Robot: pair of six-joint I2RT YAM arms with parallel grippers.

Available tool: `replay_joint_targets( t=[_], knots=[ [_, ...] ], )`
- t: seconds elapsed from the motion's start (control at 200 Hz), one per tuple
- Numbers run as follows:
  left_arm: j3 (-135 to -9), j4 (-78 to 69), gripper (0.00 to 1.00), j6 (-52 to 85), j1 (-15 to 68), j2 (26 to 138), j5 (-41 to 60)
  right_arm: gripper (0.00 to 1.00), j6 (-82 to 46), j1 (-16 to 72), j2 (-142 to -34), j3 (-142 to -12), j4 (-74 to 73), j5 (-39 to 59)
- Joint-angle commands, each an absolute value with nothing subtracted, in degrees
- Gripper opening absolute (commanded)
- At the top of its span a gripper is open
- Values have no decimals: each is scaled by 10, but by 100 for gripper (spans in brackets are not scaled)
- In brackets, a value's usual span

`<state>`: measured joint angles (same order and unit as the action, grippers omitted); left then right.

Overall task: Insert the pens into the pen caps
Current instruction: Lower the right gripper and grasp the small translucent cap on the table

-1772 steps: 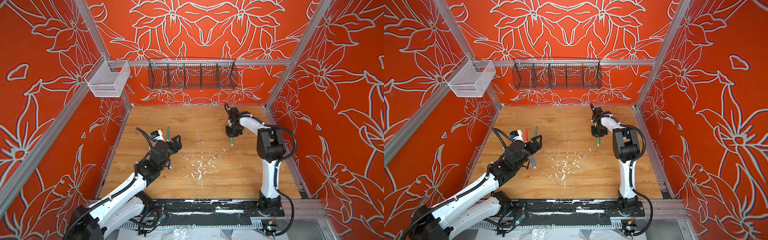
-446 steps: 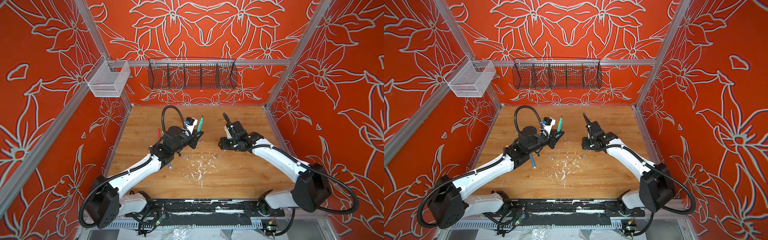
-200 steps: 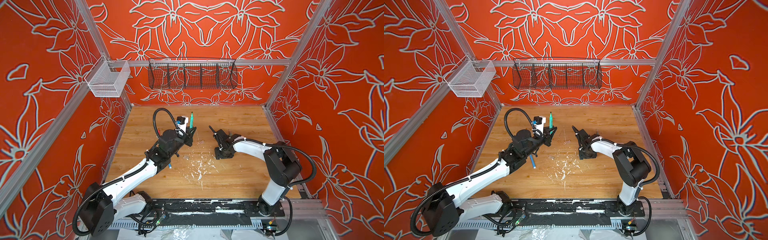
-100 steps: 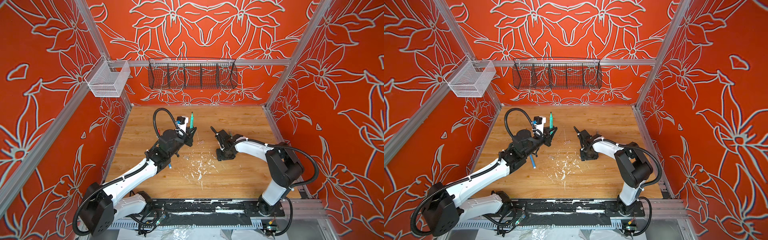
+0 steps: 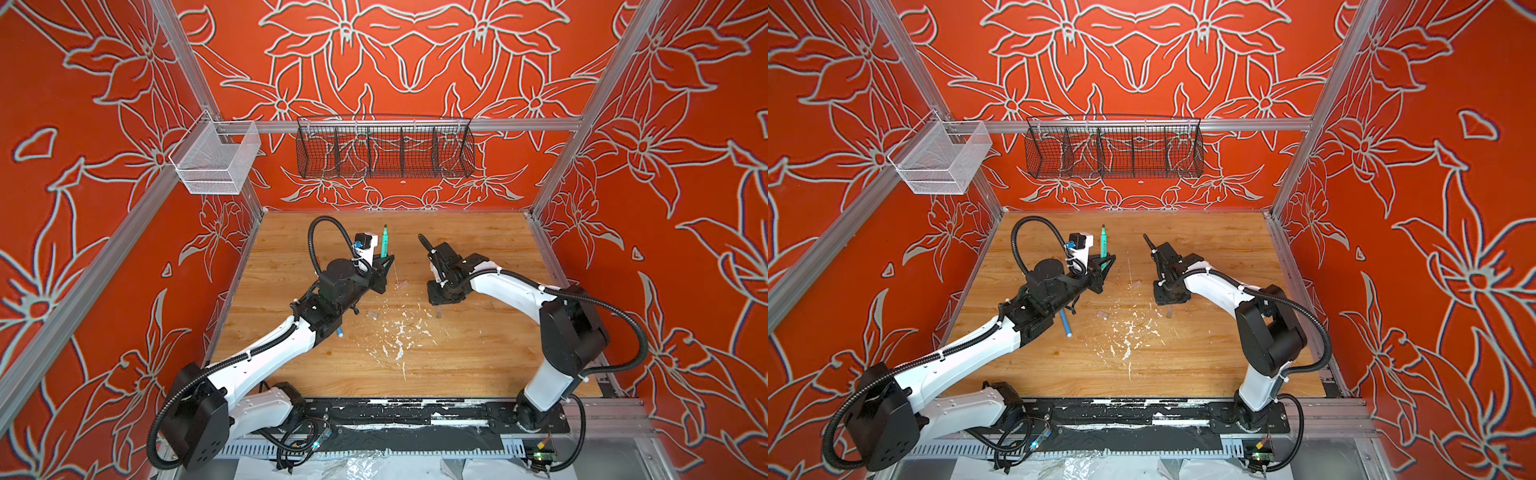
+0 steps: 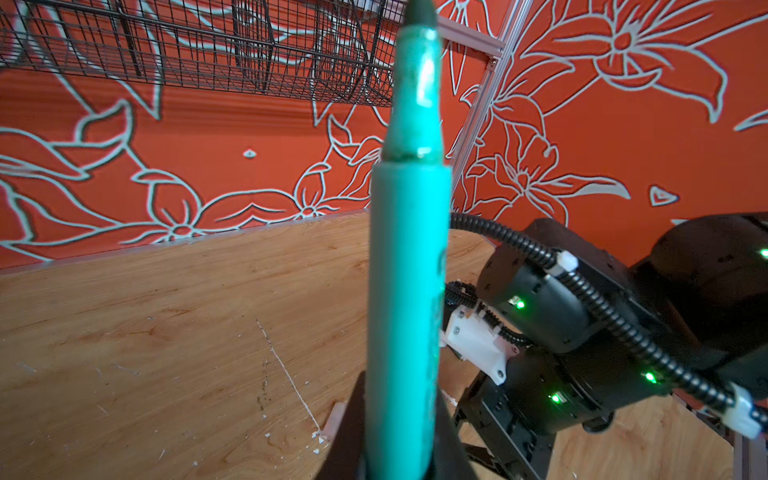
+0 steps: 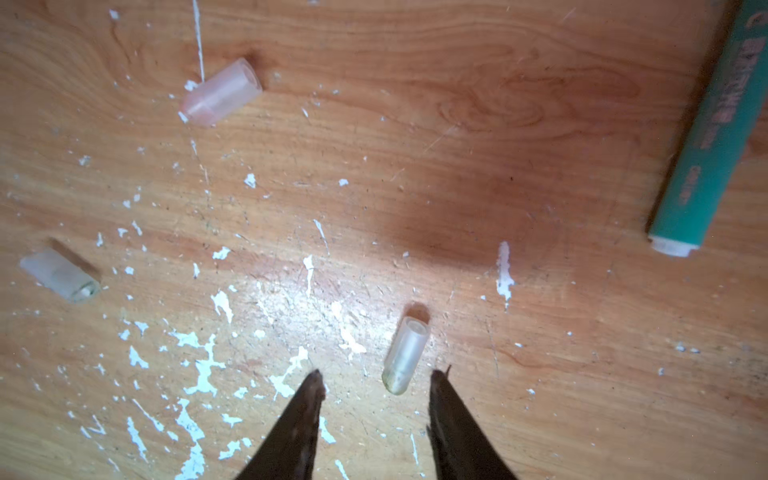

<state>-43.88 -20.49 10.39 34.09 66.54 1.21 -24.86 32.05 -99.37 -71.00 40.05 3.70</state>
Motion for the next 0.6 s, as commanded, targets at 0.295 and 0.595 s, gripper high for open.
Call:
replay_joint_targets(
  t=[0.295,0.595],
  knots=[
    [-454,-211,0,119,339,675,28,38,-330,319,-1020,-697,418,23],
    [-456,-209,0,125,339,681,33,36,-370,319,-1018,-659,394,3]
  ],
)
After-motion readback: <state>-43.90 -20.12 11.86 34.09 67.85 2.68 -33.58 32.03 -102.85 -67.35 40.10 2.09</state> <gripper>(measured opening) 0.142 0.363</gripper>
